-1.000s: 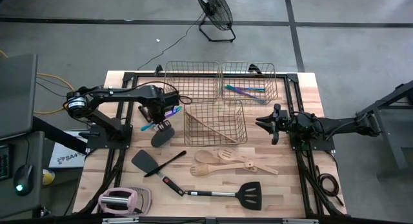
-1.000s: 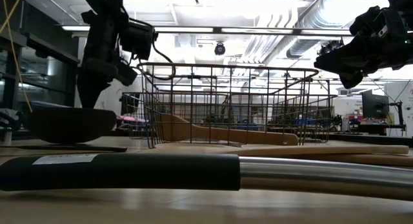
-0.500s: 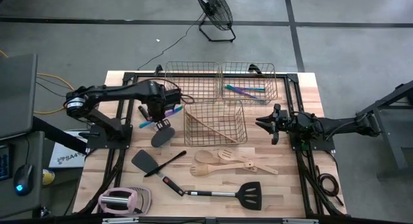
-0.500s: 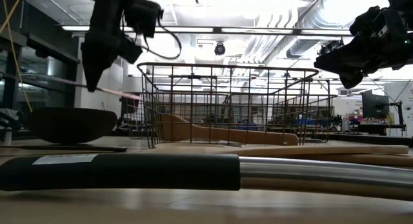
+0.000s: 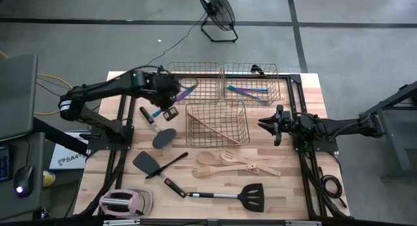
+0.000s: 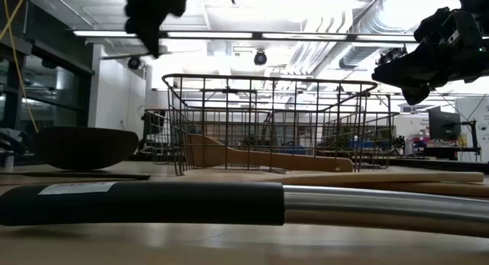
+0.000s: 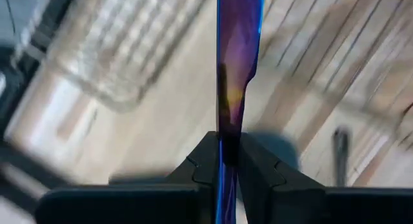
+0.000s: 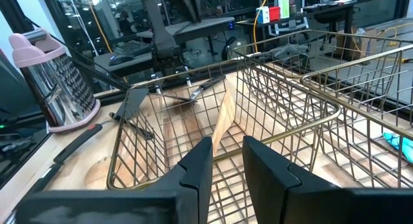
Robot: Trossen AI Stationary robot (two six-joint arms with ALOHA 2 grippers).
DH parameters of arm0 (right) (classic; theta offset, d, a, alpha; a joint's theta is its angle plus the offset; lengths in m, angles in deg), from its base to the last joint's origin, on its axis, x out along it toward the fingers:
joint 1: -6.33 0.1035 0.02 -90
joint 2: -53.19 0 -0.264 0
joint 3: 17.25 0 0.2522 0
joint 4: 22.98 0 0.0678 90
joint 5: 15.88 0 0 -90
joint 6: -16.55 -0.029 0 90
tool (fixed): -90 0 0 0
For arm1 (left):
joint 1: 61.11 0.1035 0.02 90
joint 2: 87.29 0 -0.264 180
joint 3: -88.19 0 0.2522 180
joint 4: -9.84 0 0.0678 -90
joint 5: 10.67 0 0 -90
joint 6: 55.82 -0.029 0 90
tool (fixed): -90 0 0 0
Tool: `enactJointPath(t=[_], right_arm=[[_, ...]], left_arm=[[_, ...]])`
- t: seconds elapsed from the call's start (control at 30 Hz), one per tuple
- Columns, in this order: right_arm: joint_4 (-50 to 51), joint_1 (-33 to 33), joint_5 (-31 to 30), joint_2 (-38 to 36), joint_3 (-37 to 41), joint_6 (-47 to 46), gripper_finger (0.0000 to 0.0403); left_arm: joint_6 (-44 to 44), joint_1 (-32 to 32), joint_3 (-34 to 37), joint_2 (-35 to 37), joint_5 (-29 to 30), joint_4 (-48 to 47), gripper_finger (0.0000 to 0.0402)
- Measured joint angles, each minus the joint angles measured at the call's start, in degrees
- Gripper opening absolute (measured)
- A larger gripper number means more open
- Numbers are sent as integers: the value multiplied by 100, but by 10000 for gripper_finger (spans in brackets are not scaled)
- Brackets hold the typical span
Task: Pick & Place Kitchen Items
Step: Put the blue table knife into the top right wire basket
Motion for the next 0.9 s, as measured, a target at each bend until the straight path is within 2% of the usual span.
enactJointPath(t=[0.13,0.33,0.53,0.9], right_arm=[[0,0,0,0,-1,0,78],[0,0,0,0,-1,0,78],[-1,0,1,0,1,0,78],[4,0,0,20,1,0,78]], left_arm=[[-294,-46,-283,-2,-60,757,31],[-1187,-272,-295,-17,-584,2601,31],[-1570,-262,-303,-193,-971,4036,31],[-2023,-253,-300,-987,-1484,5739,31]])
